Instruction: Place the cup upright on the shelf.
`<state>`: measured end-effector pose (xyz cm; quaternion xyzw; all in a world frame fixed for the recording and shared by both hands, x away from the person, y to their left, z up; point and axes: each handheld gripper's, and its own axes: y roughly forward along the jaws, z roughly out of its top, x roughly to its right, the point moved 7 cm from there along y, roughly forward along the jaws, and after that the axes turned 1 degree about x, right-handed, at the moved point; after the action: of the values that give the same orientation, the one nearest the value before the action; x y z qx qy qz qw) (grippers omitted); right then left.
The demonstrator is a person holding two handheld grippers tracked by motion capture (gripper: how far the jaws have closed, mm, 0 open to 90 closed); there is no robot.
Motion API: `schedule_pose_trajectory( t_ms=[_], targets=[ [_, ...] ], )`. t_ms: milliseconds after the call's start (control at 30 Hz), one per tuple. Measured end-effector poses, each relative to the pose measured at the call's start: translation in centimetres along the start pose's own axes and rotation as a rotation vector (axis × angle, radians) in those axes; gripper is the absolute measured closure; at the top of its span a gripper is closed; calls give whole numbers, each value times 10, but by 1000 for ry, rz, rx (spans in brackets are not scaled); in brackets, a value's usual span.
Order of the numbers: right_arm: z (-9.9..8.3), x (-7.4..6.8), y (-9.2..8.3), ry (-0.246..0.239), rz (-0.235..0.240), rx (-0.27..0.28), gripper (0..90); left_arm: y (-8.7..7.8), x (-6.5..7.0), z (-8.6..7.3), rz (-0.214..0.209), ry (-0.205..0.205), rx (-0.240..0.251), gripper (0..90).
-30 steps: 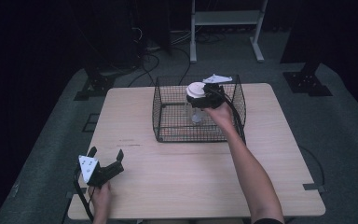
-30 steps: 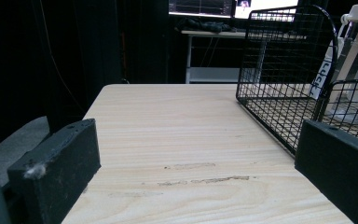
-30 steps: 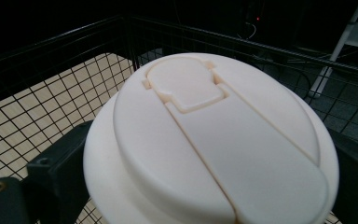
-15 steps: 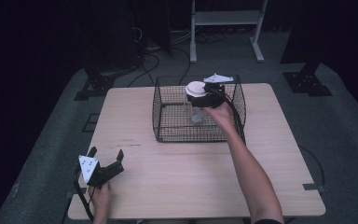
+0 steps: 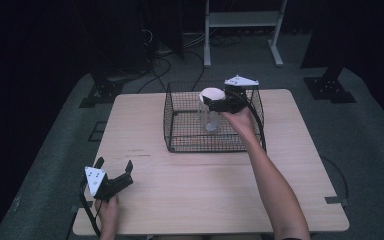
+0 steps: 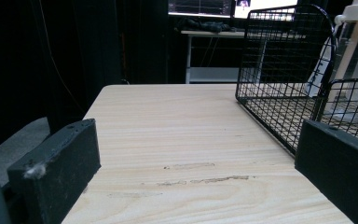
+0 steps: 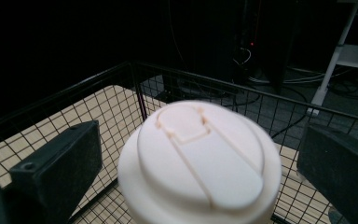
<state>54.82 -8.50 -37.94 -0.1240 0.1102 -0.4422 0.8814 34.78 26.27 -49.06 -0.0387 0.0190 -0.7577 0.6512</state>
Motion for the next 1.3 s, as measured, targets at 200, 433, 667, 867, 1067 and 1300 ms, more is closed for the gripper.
schedule_pose_trajectory(
  t_ms=[200,433,667,867,1067,1300],
  targets=[
    [8,-4,-17,-14,12,31,0,0,0,0,0,0,0,0],
    [13,-6,-39,-12,30,38,0,0,1,0,0,3,0,0],
    [17,-7,-60,-32,39,37,0,0,1,0,5,6,2,0],
    [21,-9,-76,-38,57,45,0,0,1,0,5,9,2,0],
    [19,-11,-92,-39,72,61,0,0,1,0,4,13,1,0],
    [13,-9,-108,-35,73,64,0,0,2,0,7,16,-1,0]
  ],
)
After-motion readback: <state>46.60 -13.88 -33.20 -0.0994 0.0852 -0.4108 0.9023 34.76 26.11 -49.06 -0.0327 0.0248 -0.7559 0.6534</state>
